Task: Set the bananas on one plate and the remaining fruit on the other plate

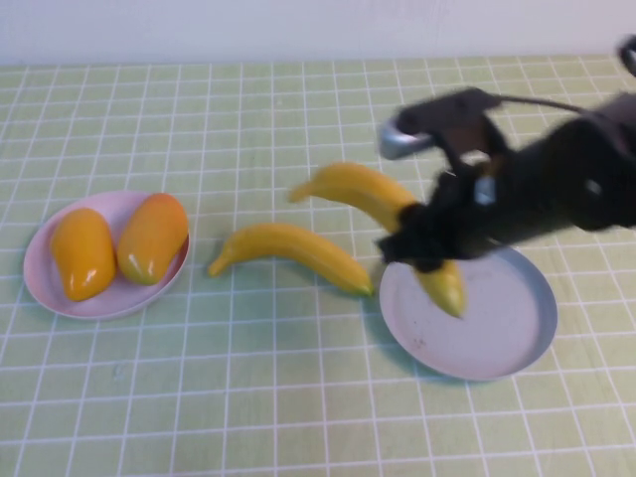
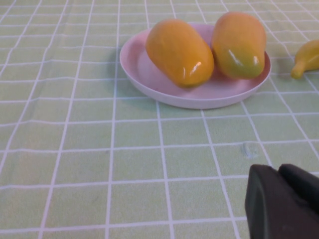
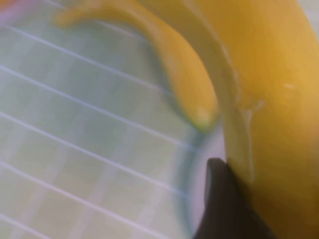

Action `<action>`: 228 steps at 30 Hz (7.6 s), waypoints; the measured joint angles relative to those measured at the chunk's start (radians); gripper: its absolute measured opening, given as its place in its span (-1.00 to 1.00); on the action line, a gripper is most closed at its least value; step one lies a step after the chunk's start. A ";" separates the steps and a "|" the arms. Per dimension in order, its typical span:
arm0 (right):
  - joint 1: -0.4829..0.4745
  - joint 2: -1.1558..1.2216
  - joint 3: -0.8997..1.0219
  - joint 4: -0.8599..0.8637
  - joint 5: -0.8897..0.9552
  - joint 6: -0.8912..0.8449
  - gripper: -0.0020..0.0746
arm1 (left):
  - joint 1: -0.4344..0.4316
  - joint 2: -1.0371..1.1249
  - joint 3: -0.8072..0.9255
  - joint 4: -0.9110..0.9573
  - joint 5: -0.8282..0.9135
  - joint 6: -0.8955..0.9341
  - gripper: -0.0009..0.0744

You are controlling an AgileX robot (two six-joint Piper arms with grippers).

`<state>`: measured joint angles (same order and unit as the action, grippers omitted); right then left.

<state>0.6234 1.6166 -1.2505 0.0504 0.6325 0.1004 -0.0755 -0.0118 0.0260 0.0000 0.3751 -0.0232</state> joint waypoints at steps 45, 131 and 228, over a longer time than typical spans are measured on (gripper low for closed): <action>-0.031 0.015 0.013 -0.115 -0.020 -0.148 0.27 | 0.000 0.000 0.000 0.000 0.000 0.000 -0.97; -0.066 0.085 0.108 -0.133 0.201 0.198 0.20 | 0.000 0.000 0.000 0.000 0.000 0.000 -0.97; -0.605 -1.630 1.277 0.095 -0.239 -0.100 -0.99 | 0.000 0.000 0.000 0.000 0.000 0.000 -0.97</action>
<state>0.0180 -0.0137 0.0260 0.1455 0.3937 0.0000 -0.0755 -0.0118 0.0260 0.0000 0.3751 -0.0232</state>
